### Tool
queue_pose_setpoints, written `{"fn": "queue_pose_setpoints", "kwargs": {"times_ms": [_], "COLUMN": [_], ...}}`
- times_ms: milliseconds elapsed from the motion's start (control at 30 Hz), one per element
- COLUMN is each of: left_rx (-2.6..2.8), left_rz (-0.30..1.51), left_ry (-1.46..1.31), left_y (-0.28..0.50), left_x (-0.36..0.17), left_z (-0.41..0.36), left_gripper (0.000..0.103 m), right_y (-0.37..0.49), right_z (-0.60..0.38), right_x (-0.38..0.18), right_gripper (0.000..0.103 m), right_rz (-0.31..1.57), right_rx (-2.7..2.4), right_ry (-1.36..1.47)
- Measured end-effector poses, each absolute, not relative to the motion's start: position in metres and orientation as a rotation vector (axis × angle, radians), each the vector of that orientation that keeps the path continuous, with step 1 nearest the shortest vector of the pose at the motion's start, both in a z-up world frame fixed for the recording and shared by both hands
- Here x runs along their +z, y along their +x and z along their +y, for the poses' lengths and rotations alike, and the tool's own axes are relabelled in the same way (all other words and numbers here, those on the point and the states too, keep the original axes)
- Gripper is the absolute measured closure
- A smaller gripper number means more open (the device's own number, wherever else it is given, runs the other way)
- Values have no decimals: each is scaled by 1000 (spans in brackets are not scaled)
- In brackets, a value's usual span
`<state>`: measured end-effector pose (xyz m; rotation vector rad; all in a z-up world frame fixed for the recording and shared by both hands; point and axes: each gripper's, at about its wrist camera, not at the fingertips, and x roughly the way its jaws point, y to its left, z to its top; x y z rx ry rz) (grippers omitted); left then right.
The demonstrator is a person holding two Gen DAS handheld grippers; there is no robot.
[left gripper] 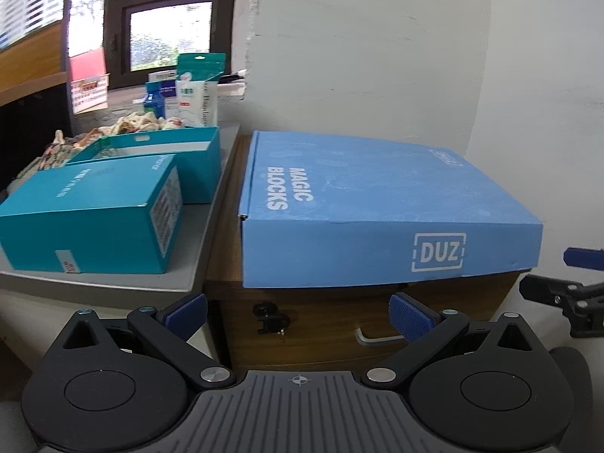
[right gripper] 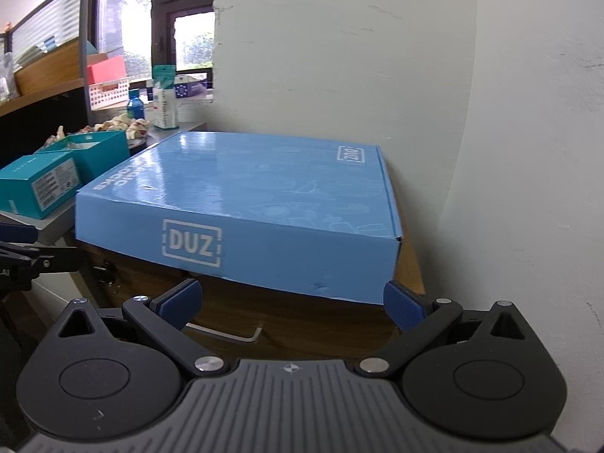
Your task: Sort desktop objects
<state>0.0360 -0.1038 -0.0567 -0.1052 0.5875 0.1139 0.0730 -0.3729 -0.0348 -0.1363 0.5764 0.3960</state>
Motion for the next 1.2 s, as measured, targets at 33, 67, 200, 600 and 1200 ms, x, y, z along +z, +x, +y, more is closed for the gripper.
{"fn": "queue_pose_setpoints", "kwargs": {"times_ms": [33,67,200,600,1200], "left_rx": [120,125,135,140,150], "left_rz": [588,589,591,599,585], "left_ry": [-106,-107,-96,-57,-37], "left_y": [35,34,31,29,25], "left_x": [-56,-56,-55,-57,-55], "left_z": [-104,-104,-107,-113,-111], "left_gripper": [0,0,0,0,0], "right_y": [72,71,68,66,73], "right_z": [-371,-370,-363,-347,-344], "right_x": [-35,-34,-34,-38,-46], "right_gripper": [0,0,0,0,0], "right_rz": [576,577,580,592,622], "right_rx": [403,408,427,473,488], "right_ry": [-137,-134,-123,-124,-107]}}
